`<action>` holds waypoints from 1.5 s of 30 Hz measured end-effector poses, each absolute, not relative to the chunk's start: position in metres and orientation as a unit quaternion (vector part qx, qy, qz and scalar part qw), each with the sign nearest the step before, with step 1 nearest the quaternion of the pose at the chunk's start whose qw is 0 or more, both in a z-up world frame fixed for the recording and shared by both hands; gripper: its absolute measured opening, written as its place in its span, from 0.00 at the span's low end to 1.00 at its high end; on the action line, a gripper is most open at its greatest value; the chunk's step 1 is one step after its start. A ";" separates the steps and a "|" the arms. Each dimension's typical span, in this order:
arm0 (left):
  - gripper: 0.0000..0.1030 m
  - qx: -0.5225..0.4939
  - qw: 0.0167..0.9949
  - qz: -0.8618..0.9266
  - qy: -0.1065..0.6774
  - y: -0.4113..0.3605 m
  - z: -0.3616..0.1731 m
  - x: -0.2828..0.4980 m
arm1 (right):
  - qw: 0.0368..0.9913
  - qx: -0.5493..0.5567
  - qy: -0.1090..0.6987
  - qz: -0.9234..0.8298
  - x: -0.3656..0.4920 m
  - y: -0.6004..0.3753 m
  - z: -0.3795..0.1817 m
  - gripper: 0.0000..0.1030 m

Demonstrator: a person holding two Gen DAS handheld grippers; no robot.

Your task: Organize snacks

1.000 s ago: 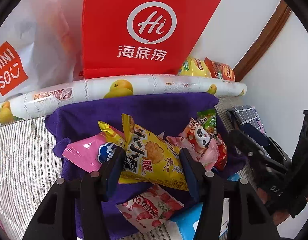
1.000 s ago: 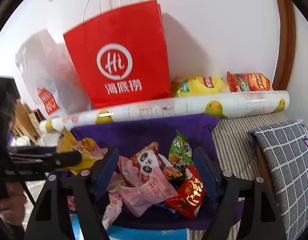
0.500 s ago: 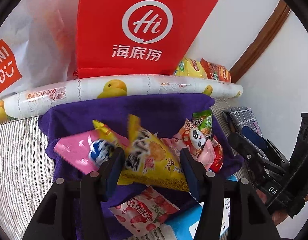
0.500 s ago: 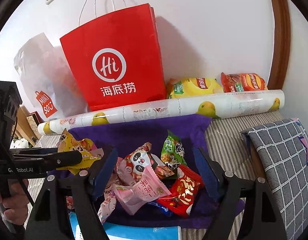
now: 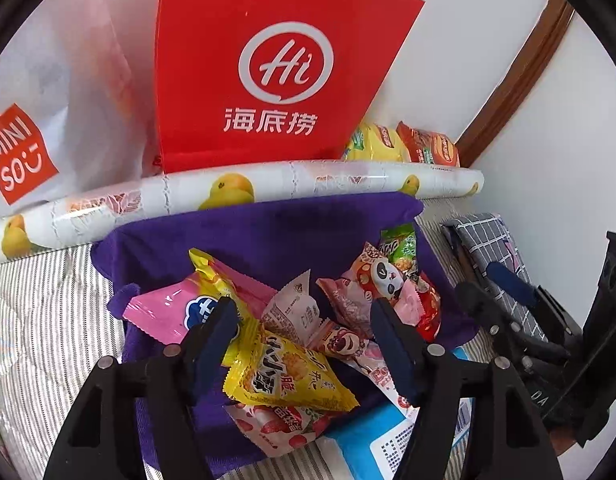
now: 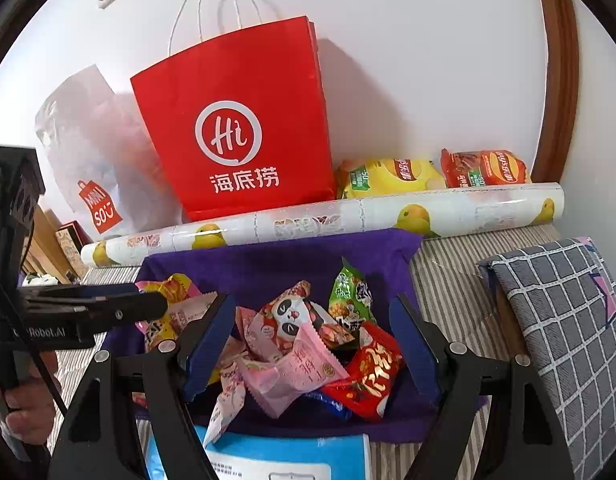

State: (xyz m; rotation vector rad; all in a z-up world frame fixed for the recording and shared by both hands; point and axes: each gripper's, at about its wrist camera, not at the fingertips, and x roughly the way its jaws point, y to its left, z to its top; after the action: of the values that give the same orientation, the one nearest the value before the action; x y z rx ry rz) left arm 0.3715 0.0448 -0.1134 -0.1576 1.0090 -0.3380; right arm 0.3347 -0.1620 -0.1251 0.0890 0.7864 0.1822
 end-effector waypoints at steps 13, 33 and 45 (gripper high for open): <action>0.76 -0.058 0.871 -0.171 0.457 0.040 -0.081 0.350 | 0.905 0.035 0.419 0.056 0.308 -0.164 -0.118 0.77; 0.86 -0.024 0.906 -0.141 0.399 0.018 -0.021 0.219 | 0.914 0.036 0.402 0.037 0.199 -0.183 -0.047 0.87; 0.90 -0.036 0.930 -0.098 0.353 0.013 0.008 0.114 | 0.929 0.041 0.367 0.012 0.108 -0.199 -0.007 0.95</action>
State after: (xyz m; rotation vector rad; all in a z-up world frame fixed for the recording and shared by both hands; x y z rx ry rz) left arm 0.1138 0.0127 0.0082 -0.0733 0.7233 -0.1999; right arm 0.1081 -0.1992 -0.0074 0.0837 0.7518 0.0255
